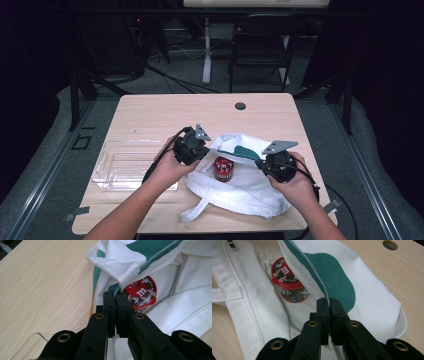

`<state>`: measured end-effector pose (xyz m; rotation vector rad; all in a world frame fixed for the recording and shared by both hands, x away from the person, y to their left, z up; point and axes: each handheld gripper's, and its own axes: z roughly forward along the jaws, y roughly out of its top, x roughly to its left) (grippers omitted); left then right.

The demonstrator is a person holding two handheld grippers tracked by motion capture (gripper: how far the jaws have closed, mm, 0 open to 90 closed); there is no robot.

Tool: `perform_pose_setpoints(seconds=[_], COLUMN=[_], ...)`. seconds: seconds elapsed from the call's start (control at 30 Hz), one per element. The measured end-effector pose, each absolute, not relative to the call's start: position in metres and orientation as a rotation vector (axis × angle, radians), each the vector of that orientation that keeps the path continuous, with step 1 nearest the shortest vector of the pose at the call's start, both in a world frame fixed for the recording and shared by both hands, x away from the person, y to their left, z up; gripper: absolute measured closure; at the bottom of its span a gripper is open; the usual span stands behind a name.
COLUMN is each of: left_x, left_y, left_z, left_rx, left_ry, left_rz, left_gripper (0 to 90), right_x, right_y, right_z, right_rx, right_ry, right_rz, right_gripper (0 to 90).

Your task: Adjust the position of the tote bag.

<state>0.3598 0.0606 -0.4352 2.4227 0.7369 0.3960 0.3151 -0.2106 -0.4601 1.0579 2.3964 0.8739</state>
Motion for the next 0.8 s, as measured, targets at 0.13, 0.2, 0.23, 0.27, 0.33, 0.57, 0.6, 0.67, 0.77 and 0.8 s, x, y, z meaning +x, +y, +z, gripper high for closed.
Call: perform_pose_setpoints(seconds=[0.13, 0.2, 0.23, 0.27, 0.33, 0.57, 0.6, 0.67, 0.77, 0.8], left_x=[0.361, 0.363, 0.364, 0.364, 0.365, 0.368, 0.368, 0.37, 0.371, 0.372], left_y=[0.061, 0.061, 0.061, 0.061, 0.061, 0.061, 0.061, 0.062, 0.062, 0.062], left_z=[-0.436, -0.435, -0.435, -0.435, -0.435, -0.433, -0.433, -0.434, -0.434, -0.434], left_rx=[2.42, 2.419, 2.421, 2.421, 2.42, 2.423, 2.422, 2.417, 2.41, 2.412], left_ry=[0.741, 0.749, 0.751, 0.751, 0.756, 0.768, 0.771, 0.78, 0.787, 0.789], left_rz=[0.398, 0.401, 0.398, 0.398, 0.398, 0.402, 0.399, 0.397, 0.395, 0.4], left_gripper=[88.4, 88.4, 88.4, 88.3, 88.3, 88.3, 88.3, 88.3, 88.4, 88.4], right_x=[0.317, 0.319, 0.32, 0.32, 0.321, 0.324, 0.325, 0.326, 0.327, 0.328], right_y=[-0.21, -0.209, -0.209, -0.208, -0.208, -0.206, -0.206, -0.206, -0.206, -0.206], right_z=[-0.459, -0.457, -0.457, -0.456, -0.455, -0.452, -0.451, -0.45, -0.449, -0.448], right_rx=[1.06, 1.066, 1.06, 1.065, 1.065, 1.068, 1.066, 1.069, 1.073, 1.078], right_ry=[2.395, 2.393, 2.396, 2.393, 2.394, 2.394, 2.397, 2.402, 2.4, 2.397], right_rz=[0.864, 0.858, 0.854, 0.857, 0.852, 0.837, 0.842, 0.845, 0.845, 0.852], right_gripper=[87.7, 87.7, 87.7, 87.7, 87.7, 87.7, 87.7, 87.7, 87.7, 87.7])
